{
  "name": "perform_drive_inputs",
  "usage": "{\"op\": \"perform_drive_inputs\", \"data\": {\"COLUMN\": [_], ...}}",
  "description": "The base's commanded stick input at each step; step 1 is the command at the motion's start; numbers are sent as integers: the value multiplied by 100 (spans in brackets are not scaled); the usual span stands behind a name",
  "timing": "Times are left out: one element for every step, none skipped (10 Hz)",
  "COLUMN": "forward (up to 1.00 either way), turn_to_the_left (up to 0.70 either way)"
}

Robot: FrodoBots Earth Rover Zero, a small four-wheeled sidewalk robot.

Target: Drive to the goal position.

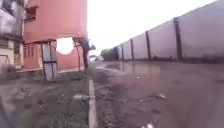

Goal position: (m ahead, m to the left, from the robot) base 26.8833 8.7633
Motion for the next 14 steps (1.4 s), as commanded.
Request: {"op": "perform_drive_inputs", "data": {"forward": [-100,-100,-100,-100,-100,-59,0,0,0,0,0,0,0,0], "turn_to_the_left": [0,0,0,0,0,0,0,0,0,0,0,0,0,0]}}
